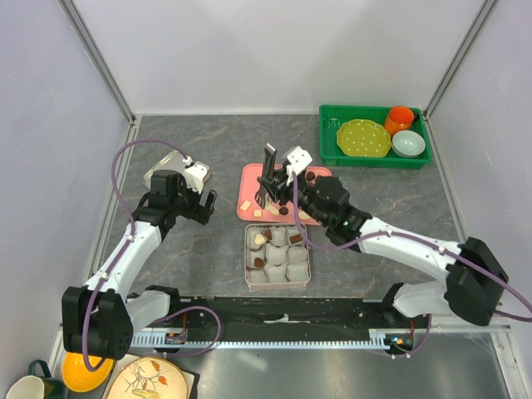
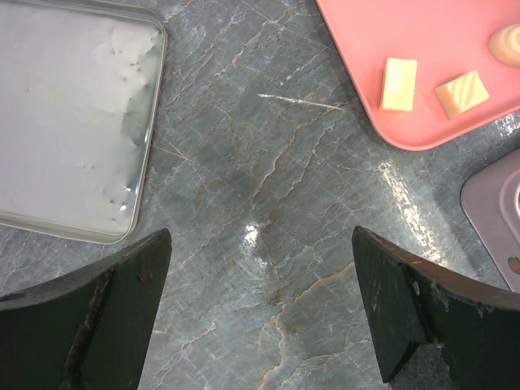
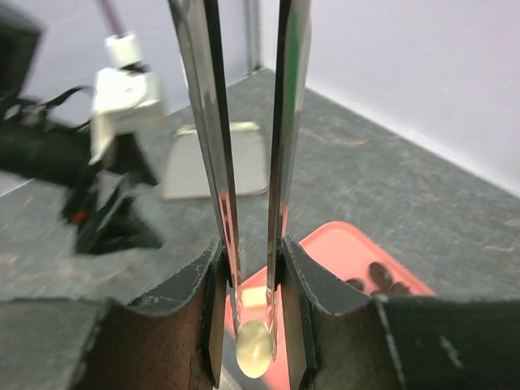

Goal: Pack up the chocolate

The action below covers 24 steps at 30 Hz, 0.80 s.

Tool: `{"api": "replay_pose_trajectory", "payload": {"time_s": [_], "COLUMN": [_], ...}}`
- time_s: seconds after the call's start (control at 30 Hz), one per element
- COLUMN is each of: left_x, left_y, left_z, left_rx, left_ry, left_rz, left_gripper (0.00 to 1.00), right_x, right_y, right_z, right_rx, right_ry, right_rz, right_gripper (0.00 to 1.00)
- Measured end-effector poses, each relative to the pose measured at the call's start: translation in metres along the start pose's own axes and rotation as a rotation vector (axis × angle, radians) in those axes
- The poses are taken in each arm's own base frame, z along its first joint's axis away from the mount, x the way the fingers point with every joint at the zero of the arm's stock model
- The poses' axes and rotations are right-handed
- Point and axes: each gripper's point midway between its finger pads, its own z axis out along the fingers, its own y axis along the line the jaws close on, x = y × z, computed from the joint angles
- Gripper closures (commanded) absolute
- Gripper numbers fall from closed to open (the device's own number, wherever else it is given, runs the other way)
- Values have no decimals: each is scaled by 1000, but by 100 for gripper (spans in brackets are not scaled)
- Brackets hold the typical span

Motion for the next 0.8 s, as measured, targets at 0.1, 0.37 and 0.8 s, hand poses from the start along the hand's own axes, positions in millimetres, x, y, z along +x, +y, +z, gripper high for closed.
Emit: {"api": "replay_pose_trajectory", "payload": {"time_s": [0.1, 0.37, 0.8], "left_x": [0, 0, -1], "left_y": [0, 0, 0], "left_z": [0, 0, -1], "left_rx": [0, 0, -2], "left_ry": [0, 0, -6], "left_rz": [0, 0, 1], "left_gripper": [1, 1, 1], "right_x": [2, 38, 80], "right_y": [23, 61, 73], "right_z": [-21, -63, -69], "right_rx": [-48, -137, -148], "right_ry": [16, 132, 229], "right_rz": [1, 0, 19], "right_gripper": [66, 66, 62]}}
